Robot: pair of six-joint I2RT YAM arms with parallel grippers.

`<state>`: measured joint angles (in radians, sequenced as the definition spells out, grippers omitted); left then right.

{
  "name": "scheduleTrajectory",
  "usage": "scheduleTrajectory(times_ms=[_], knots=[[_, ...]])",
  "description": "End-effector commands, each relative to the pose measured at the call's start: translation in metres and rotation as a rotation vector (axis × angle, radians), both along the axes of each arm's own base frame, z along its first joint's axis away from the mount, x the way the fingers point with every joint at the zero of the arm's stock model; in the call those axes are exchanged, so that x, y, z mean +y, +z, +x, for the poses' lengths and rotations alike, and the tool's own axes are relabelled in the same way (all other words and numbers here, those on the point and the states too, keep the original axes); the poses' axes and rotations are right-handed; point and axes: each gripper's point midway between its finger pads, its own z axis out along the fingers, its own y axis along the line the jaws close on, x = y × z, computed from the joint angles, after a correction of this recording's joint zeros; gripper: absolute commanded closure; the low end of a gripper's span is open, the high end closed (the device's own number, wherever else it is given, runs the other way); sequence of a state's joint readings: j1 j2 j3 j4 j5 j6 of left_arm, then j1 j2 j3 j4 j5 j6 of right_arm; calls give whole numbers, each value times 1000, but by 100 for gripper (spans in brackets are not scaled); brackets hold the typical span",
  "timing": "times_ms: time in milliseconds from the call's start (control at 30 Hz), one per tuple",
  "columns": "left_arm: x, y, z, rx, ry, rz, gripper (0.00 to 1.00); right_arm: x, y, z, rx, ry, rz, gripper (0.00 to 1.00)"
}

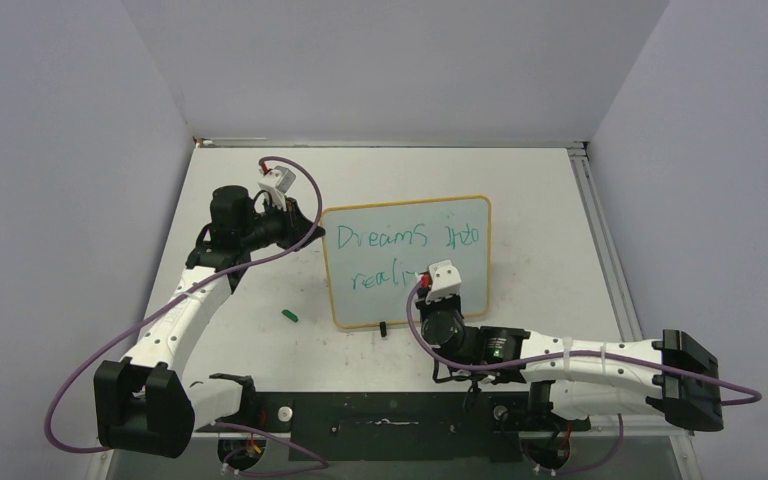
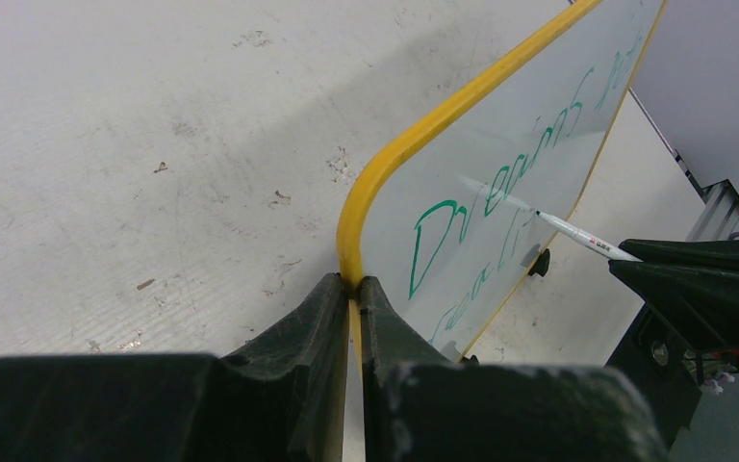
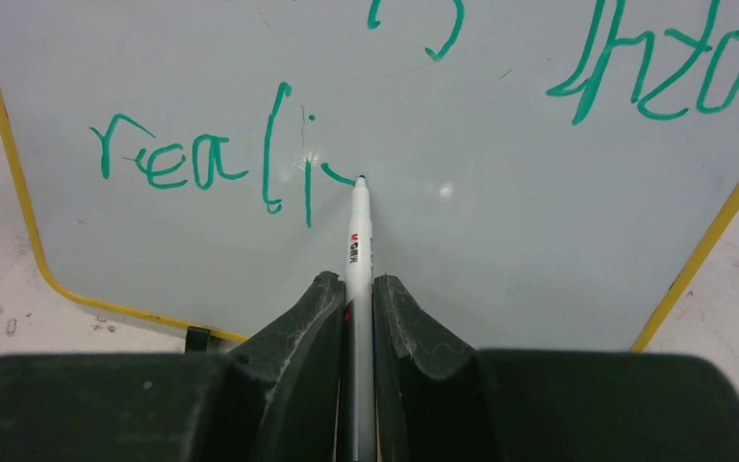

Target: Write a sentence on the whiteboard

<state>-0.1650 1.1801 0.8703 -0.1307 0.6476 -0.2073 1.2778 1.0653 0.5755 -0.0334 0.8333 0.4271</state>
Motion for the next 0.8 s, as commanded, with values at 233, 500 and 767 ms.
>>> scheduleTrajectory(times_ms=[233,500,767], knots=[[-8,21,-2,-56,-34,-31,100,13,37,15,-107,-3,31,95],[-9,22,-2,-56,-37,-32,100,12,23,16,-75,-18,8,95],[-9,22,-3,-57,-38,-34,100,5,1,-3,-13,-15,-16,95]])
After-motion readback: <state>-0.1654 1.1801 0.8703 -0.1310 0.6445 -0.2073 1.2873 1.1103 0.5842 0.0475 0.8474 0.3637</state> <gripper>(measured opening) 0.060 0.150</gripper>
